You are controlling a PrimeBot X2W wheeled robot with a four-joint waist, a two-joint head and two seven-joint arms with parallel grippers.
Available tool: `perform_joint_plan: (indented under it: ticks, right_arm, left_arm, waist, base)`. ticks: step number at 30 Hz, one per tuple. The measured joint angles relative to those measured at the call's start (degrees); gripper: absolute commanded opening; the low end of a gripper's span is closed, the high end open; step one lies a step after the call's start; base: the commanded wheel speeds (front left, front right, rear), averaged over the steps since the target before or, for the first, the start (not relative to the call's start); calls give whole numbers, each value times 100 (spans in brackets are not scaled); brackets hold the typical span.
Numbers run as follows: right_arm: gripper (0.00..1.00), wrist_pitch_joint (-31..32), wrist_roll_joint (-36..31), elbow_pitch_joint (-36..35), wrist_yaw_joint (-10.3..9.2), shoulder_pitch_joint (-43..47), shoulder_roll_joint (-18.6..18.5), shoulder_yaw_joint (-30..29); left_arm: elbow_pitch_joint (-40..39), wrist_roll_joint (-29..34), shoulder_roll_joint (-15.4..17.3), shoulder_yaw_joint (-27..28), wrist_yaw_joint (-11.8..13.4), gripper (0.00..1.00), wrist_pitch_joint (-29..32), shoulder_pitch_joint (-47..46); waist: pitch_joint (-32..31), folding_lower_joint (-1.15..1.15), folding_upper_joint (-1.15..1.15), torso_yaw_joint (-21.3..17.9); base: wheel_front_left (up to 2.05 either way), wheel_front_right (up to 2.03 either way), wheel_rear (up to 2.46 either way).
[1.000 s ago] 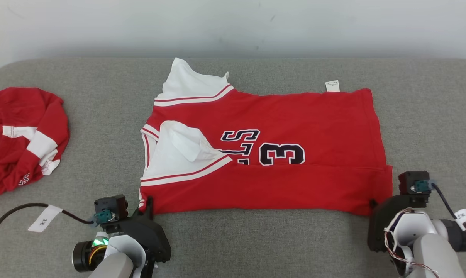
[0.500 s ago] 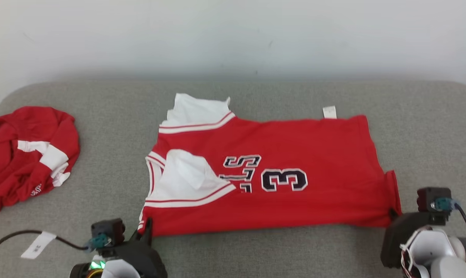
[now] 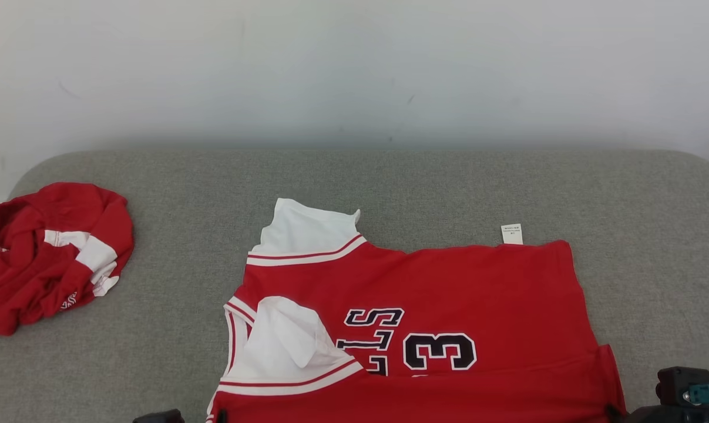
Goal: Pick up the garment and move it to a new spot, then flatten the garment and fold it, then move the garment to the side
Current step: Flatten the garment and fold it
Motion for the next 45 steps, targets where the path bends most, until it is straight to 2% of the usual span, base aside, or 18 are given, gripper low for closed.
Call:
perform_joint_plan:
  ticks: [5,6,7,13,18,22,25,28,32,33,35,41,45]
  right_arm:
    - [0,-48,-5,159,0,105,-1,13]
    - [100,-38,38,221,0,108,-1,35]
    - [100,-3,74,267,0,114,-2,69]
    - [100,-165,59,279,0,113,-4,66]
    - [100,-209,-168,-69,0,-45,-5,12]
    - [100,5,-290,-405,0,-391,-36,197]
    - [100,131,-379,-524,0,-886,-309,433]
    - [100,159,-326,-433,-1,-1599,-485,767]
    - [100,101,-5,7,0,-2597,-533,1337]
    - [100,-4,3,283,0,-3078,-639,1613]
    - [100,-137,5,546,-1,-3460,-704,1850]
    - [100,-426,281,1014,-1,-4028,-681,2437]
    - [100,-520,283,1084,-1,-4040,-822,2361]
  left_arm:
    - [-242,7,60,-29,158,0,-1,198]
    - [-253,35,68,-43,192,71,-3,201]
    - [-253,45,77,-57,198,100,-3,207]
    - [-250,45,172,45,345,100,-86,313]
    - [-390,87,467,188,497,100,-49,300]
    - [-612,118,710,314,489,100,120,-115]
    - [-587,185,835,303,381,100,423,-749]
    - [-330,201,824,281,232,100,698,-1476]
    - [252,331,724,66,-47,100,1165,-2479]
    - [580,436,658,-18,-169,100,1308,-2973]
    - [935,498,608,-56,-297,100,1358,-3420]
    - [1961,513,331,-140,-702,100,1323,-4279]
    - [2394,602,260,-176,-770,100,1265,-4742]
  waist:
    - [9,0,0,5]
    - [9,0,0,2]
    - [7,0,0,0]
    - [-47,0,0,-23]
    - [-72,0,0,-72]
    - [26,0,0,-100]
    - [167,0,0,-127]
    - [343,1,0,-180]
    - [622,1,0,-305]
    - [777,2,1,-390]
    - [940,2,1,-483]
    - [1475,2,1,-860]
    - [1759,2,1,-1049]
  base:
    - [0,0,0]
    - [0,0,0]
    - [0,0,0]
    - [0,0,0]
    - [0,0,0]
    - [0,0,0]
    - [0,0,0]
    - [0,0,0]
    - [0,0,0]
    - [0,0,0]
    - [0,0,0]
    - [0,0,0]
    - [0,0,0]
